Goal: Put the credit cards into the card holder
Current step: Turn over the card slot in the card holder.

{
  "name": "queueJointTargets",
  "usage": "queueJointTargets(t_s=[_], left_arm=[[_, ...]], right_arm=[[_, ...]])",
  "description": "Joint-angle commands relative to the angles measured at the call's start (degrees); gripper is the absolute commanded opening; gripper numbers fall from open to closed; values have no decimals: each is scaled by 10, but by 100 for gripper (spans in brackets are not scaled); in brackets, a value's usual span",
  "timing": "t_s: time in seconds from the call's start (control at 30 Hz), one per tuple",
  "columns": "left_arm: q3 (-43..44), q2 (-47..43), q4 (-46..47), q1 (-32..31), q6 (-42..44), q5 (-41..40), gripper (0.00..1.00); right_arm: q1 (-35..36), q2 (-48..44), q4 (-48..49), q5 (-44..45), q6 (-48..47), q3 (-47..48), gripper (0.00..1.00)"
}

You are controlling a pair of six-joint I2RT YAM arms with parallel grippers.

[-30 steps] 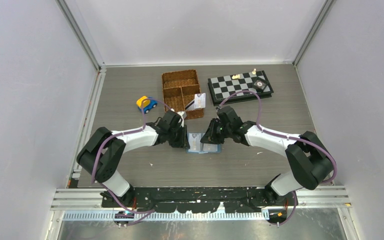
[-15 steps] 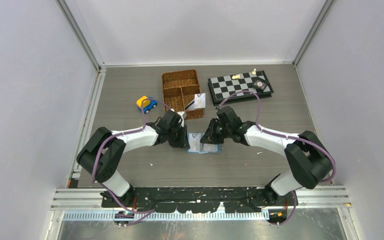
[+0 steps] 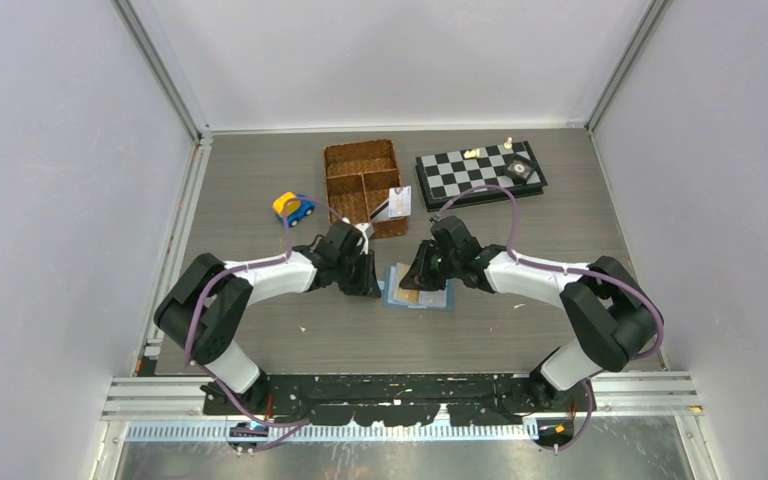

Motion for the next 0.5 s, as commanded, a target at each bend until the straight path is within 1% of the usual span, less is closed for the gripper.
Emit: queueJointTargets(t_s=[0.0, 0.2, 0.33, 0.43, 0.47], left_arm=[[-16, 19, -6, -1, 1, -1, 23], [-18, 20, -1, 0, -2, 4, 23], [-19, 5, 0, 1, -5, 7, 23], [-14, -20, -8, 1, -5, 7, 24], [-12, -29, -13, 2, -5, 5, 26]], right_arm=[[1, -8, 2, 19, -2, -6, 13], [2, -12, 4, 20, -3, -8, 12], [1, -16, -22, 40, -19, -2, 12], [1, -30, -50, 59, -37, 6, 16], [1, -34, -61, 67, -44, 11, 19]])
